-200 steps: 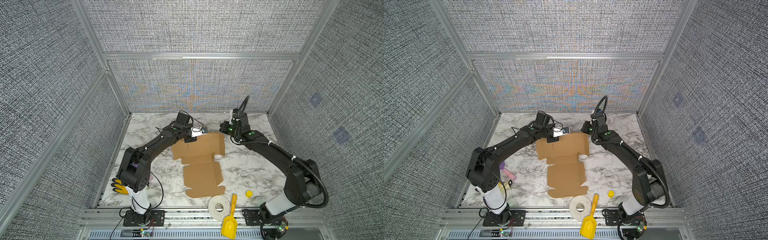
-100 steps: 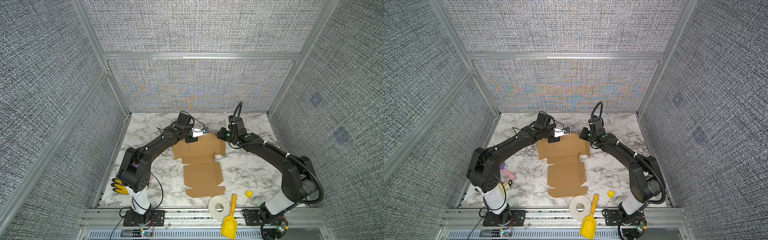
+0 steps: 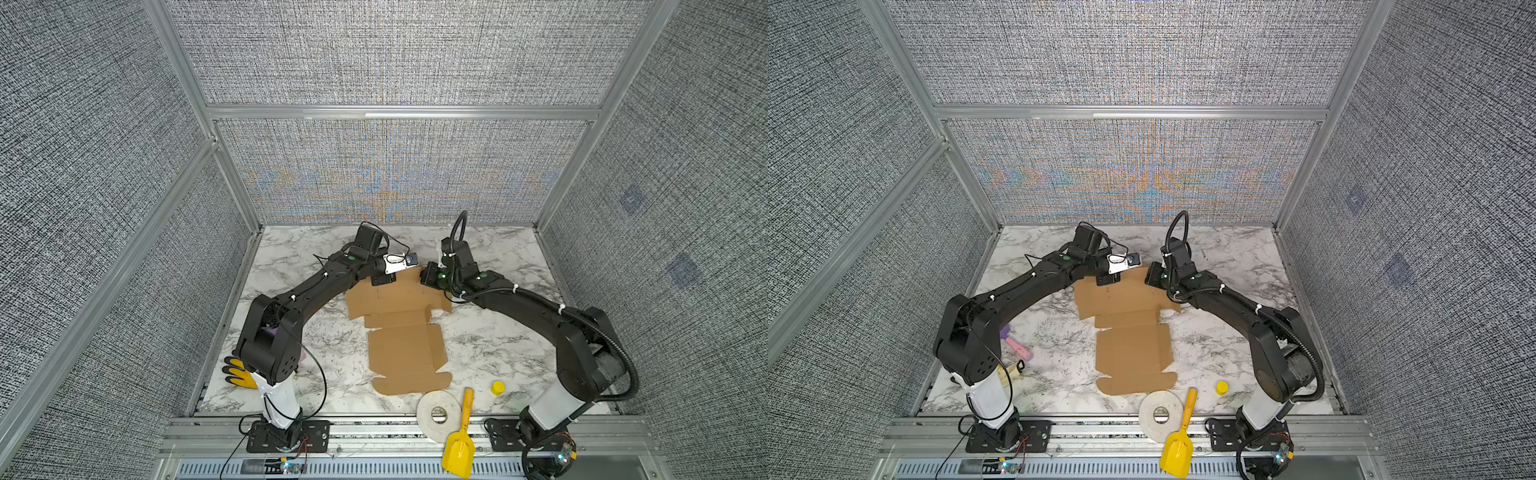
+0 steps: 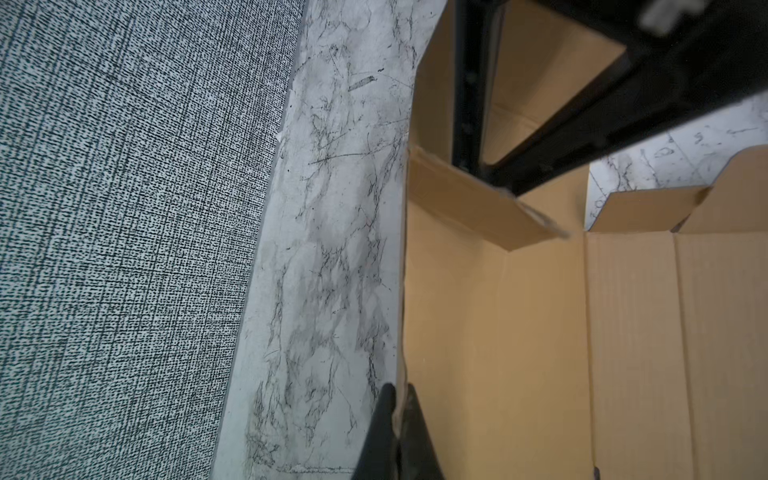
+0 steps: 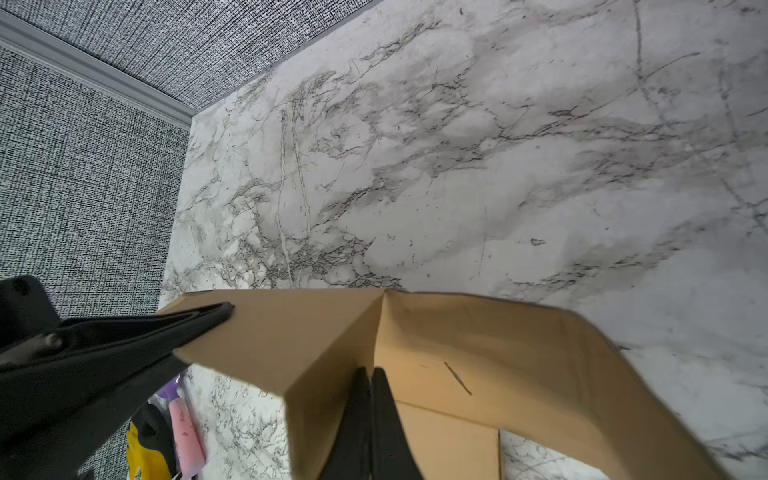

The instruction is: Fold the paper box

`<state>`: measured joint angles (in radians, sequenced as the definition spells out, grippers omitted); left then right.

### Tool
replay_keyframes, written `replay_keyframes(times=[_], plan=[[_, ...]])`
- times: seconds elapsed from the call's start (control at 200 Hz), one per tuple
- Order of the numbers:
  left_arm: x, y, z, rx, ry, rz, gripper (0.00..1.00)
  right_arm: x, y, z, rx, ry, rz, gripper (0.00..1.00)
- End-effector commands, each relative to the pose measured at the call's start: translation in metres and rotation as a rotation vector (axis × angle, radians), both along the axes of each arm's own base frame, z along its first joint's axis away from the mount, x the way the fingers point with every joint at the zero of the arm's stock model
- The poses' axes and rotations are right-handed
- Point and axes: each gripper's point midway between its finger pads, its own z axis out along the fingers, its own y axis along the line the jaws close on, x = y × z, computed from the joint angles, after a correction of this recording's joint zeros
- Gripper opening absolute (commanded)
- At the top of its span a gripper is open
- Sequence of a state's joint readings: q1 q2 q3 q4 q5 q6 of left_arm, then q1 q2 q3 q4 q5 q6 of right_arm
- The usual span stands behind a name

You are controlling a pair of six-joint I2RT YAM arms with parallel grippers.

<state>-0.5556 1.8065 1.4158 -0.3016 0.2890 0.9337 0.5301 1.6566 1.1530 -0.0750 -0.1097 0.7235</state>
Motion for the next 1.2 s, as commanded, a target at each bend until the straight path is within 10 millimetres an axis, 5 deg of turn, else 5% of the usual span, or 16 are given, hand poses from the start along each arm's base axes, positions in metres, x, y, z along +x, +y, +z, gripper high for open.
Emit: replay_keyframes(times=[0.0, 0.415, 1.196], plan=[[-0.001, -0.006, 0.004, -0.033, 0.006, -0.012, 0.01, 0.005, 0.016, 0.013, 0.11, -0.038, 0.015, 0.05], [-0.008, -0.01, 0.007, -0.057, 0.028, -0.033, 0.01, 0.015, 0.024, 0.034, 0.28, -0.201, 0.006, 0.05], [-0.007, -0.01, 0.002, -0.022, -0.003, -0.045, 0.01, 0.027, 0.028, 0.031, 0.305, -0.224, -0.011, 0.05]])
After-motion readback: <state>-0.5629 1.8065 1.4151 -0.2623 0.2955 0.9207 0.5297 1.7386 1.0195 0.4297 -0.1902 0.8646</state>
